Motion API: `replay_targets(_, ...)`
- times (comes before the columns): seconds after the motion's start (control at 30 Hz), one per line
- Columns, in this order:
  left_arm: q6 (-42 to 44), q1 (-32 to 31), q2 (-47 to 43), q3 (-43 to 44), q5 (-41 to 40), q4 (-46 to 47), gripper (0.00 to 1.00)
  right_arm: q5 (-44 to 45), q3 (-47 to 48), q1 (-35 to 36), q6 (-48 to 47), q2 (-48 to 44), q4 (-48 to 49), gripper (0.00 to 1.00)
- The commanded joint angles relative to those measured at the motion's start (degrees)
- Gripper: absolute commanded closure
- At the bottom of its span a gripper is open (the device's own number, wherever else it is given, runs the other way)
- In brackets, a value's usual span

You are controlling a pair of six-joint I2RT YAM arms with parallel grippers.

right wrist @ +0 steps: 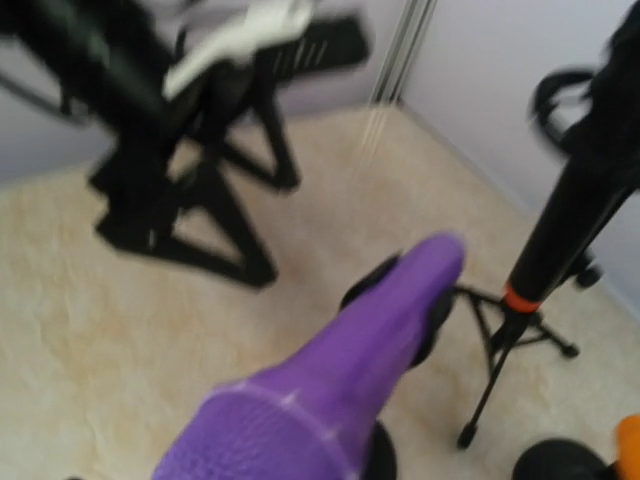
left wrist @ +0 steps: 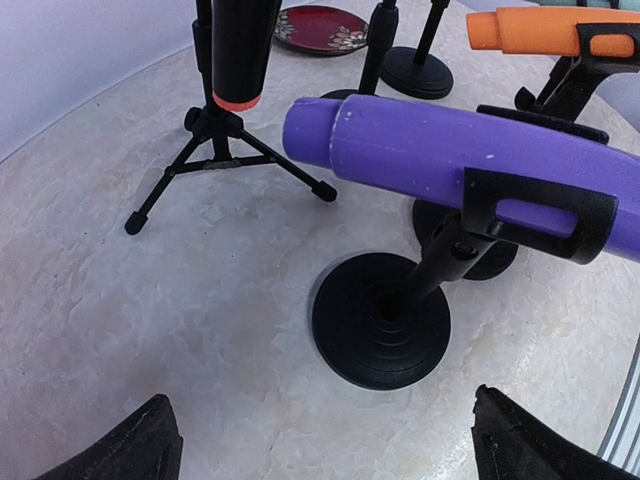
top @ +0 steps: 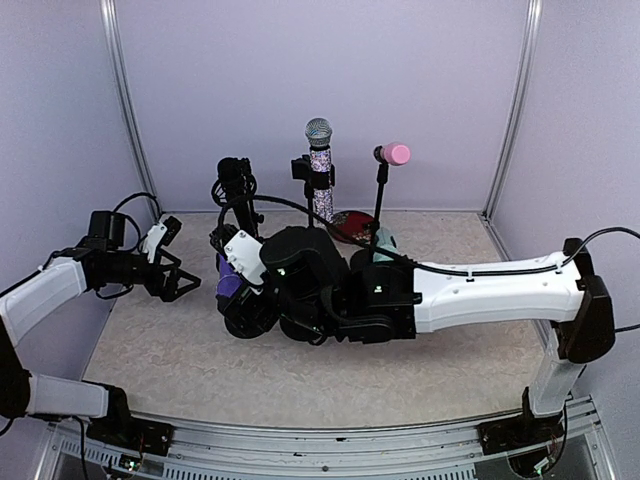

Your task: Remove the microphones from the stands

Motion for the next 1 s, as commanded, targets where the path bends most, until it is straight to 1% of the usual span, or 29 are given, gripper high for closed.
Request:
replay_targets(0.0, 0.9, -0.3, -1.3, 1.6, 2.2, -0.9, 0.01, 0.2, 2.9, 0.3, 0.2, 2.8, -1.2, 0.00)
replay_targets(0.17, 0.3, -0.5, -0.7, 1.7, 2.9, -0.2, 0.01, 0.8, 4.8, 0.3, 0.4, 6.3, -0.8, 0.00)
replay_targets(0.33, -0.2, -1.4, 0.2, 1.7, 3.5, 0.6, 0.01, 4.3, 7.6, 0.2, -1.0, 10.1, 1.0, 0.00)
replay_targets(0.37, -0.2, -1.5, 0.3, 1.8, 3.6, 0.7, 0.01, 5.2, 8.4, 0.2, -1.5, 10.8, 1.3, 0.02)
replay_targets(0.43, -0.3, -1.9, 0.7, 2.1, 4.0, 0.7, 0.01, 6.7, 10.1, 0.3, -2.8, 12.4, 1.3, 0.06)
replay_targets(0.6, 0.1, -2.4, 1.8, 3.2, 5.5, 1.0, 0.01, 9.7, 12.1, 0.0, -5.7, 14.4, 2.2, 0.14)
replay_targets(0.77, -0.6, -4.0, 3.7, 4.5, 6.6, 1.4, 0.01, 10.2, 11.8, -0.5, -5.4, 14.9, 1.8, 0.20)
replay_targets(0.97, -1.2, -7.4, 5.9, 4.4, 5.7, 2.9, 0.02, 10.4, 10.3, -1.0, -5.6, 13.9, 4.2, 0.42)
